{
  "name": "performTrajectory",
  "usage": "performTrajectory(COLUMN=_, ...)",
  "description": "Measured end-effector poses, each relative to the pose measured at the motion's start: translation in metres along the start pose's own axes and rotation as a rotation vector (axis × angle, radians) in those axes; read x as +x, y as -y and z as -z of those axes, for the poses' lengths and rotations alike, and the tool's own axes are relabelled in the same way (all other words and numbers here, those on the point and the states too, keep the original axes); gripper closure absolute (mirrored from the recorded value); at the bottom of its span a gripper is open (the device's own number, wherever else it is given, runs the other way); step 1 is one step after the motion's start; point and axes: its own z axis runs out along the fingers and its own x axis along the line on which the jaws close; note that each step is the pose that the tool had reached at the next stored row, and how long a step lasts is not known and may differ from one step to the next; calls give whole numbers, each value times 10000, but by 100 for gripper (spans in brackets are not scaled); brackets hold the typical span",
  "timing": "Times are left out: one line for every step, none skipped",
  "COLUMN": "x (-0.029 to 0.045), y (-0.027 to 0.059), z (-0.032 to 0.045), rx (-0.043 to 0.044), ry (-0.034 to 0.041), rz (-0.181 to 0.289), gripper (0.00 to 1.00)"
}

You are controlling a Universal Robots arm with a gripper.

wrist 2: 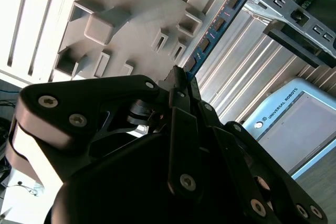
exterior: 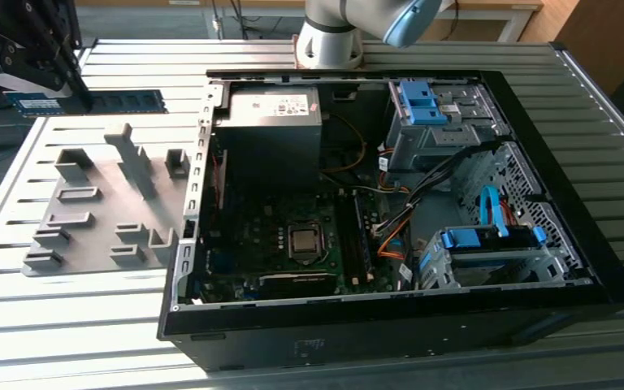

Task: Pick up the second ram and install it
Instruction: 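Pick up the second ram and move it above second insertion slot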

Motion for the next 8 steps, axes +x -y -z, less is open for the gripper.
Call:
performTrajectory(x=0, y=34, z=-1, rx=0, ry=0, rz=0, gripper=86)
performTrajectory(x=-1, y=46, z=-1, rx=0, ry=0, rz=0, gripper=86)
performTrajectory(x=-1, y=48, z=-1, rx=-1, ry=0, rz=0, gripper=86)
performTrajectory(x=-1, y=49, z=-1, rx=-1, ry=0, rz=1, gripper=86)
performTrajectory(x=-1, y=52, z=-1, rx=0, ry=0, rz=1, gripper=86)
performTrajectory(x=-1, y=54, z=-1, rx=0, ry=0, rz=0, gripper=86)
performTrajectory(x=-1, y=55, z=-1, rx=0, ry=1, rz=0, gripper=86)
performTrajectory(x=-1, y=56, z=-1, rx=0, ry=0, rz=0, gripper=86)
